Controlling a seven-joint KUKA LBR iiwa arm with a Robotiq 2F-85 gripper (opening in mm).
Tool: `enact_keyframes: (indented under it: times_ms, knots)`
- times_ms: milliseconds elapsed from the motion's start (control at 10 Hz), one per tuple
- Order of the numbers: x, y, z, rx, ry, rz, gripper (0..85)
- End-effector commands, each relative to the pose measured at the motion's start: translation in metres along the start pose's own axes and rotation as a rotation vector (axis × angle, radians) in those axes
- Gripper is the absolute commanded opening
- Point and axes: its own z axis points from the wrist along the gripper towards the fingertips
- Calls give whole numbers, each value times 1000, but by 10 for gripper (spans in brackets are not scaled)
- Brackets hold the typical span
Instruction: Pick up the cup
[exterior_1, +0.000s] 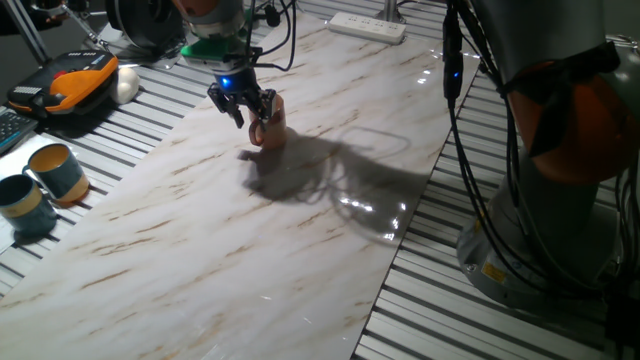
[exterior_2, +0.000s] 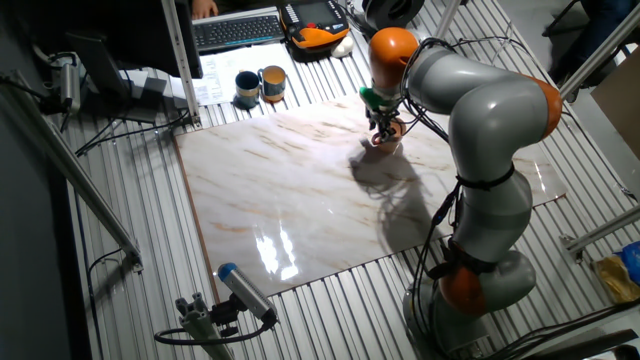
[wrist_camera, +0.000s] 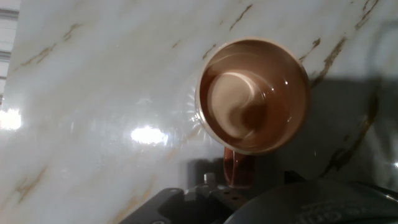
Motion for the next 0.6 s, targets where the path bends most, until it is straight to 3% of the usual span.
enact_keyframes:
  times_ms: [0, 500]
  knots:
    - [0, 0, 1, 0, 0, -2, 510]
    - [-3, 3, 5, 1, 2, 17, 510]
